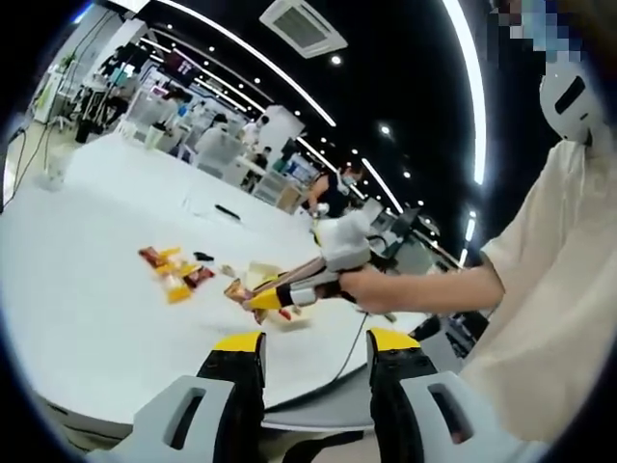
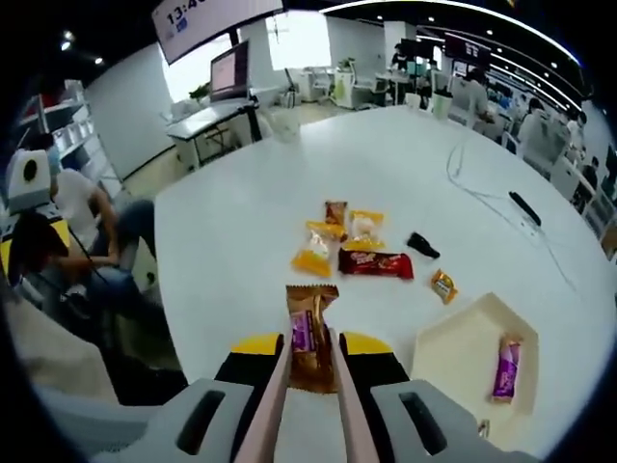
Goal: Place the target food into the container with the food tongs after gripping and lifting it, then release it inside without dropping or visibly crushing the food.
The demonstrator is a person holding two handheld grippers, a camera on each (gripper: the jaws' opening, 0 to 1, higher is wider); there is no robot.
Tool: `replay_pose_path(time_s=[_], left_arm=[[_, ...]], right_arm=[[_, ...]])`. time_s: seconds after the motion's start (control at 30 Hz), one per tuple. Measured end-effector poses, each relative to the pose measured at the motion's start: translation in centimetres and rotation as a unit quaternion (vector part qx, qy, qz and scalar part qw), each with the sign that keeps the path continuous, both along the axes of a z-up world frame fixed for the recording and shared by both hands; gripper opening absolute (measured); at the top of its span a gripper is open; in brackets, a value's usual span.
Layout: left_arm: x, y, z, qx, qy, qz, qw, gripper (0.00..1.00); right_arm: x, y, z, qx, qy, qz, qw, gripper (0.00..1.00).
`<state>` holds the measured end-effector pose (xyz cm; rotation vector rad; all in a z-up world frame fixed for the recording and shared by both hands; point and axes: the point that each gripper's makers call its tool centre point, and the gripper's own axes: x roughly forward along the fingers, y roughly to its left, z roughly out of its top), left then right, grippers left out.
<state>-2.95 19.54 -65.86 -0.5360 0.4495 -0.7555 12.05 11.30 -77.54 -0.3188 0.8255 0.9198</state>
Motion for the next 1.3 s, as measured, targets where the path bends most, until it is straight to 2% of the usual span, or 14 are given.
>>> replay_pose_path(time_s=[0.17, 0.6, 1.0, 1.3], left_arm=[[-0.1, -0.1, 0.2, 0.004, -0.002, -0.003, 1.0000, 0.42], [-0.5, -1.0, 0.6, 0.008, -0.011, -0.015, 0.9998, 0.42], [-1.2, -1.8, 0.7, 0.002, -0.013, -0.021, 0.9997, 0.42], [-1.1, -2.2, 1.0, 0.005, -0.019, -0.029, 0.9994, 0.42]], right_arm=[[0.0, -0.2, 0.7, 0.009, -0.005, -0.004, 0.9999, 0.22], [0.8, -0.6, 4.1, 0.058, -0.022, -0.034, 0.9975, 0.21], [1.8, -2.2, 5.4, 0.077, -0.033, -0.062, 0.9945, 0.21], [2.5, -3.3, 8.0, 0.092, -0.057, -0.081, 0.9909, 0.21]])
